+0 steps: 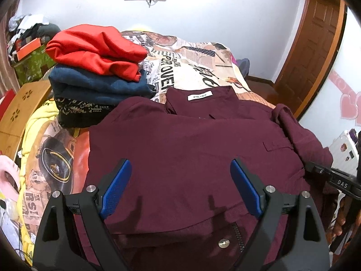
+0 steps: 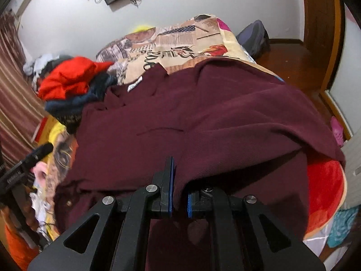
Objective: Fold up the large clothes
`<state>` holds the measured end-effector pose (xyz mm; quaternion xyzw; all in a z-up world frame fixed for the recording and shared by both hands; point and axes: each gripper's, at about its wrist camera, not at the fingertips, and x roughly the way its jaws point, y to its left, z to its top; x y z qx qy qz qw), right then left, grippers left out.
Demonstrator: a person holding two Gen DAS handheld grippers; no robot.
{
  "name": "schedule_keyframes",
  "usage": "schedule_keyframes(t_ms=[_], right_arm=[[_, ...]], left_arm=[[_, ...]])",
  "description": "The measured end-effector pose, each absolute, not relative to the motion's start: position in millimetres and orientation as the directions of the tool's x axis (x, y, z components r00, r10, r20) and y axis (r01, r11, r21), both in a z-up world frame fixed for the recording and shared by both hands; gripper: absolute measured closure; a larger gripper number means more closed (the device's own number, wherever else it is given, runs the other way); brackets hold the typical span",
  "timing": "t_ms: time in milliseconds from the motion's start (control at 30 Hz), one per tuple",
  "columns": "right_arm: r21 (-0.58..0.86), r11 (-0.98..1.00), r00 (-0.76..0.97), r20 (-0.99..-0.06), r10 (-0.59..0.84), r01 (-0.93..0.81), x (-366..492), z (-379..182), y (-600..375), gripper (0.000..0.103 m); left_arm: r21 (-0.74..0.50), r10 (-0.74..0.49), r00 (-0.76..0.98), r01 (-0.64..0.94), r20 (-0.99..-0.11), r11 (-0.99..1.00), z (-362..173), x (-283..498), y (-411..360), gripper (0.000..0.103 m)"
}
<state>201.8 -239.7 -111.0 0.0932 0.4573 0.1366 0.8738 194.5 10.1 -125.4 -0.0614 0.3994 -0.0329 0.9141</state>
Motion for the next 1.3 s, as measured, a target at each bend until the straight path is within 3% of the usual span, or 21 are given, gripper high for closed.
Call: schedule_keyframes(t_ms=[100, 267, 367, 900, 1133, 1300], right_arm=[[0.267, 0.949, 0.525, -0.791, 0.315, -0.167, 198.1, -104.4, -244.1, 0.088], [0.286, 0.951, 0.544, -0.783, 0.301, -0.114, 188.7, -94.4, -267.3, 0.05], [0.322, 0.943, 0.567, -0.764, 0.308, -0.078, 181.7, -88.3, -286.4, 0.043], [0.444, 0.888, 0.707, -0.666, 0.238, 0.12, 175.3, -65.8, -377.9, 0.04], [0.491, 0.822, 0.647, -0.733, 0.21, 0.289, 198.4, -110.4, -406.9, 0.04], [0.592, 0.719, 0.602, -0.739, 0.303, 0.365, 211.7, -151.1, -427.5, 0.04]], left_arm=[[-0.118, -0.112, 0.676, 0.038, -0.729, 0.992, -124.5, 196.0, -1.1, 0.014], [-0.081, -0.112, 0.675, 0.077, -0.729, 0.994, -122.1, 201.7, -21.0, 0.014], [-0.066, -0.116, 0.672, 0.1, -0.731, 0.993, -121.0, 206.9, -32.8, 0.014], [-0.049, -0.142, 0.651, 0.158, -0.746, 0.986, -120.0, 232.7, -83.0, 0.014], [-0.046, -0.139, 0.638, 0.161, -0.757, 0.986, -124.3, 240.3, -91.4, 0.014], [-0.044, -0.135, 0.632, 0.157, -0.763, 0.987, -126.2, 245.0, -92.3, 0.014]])
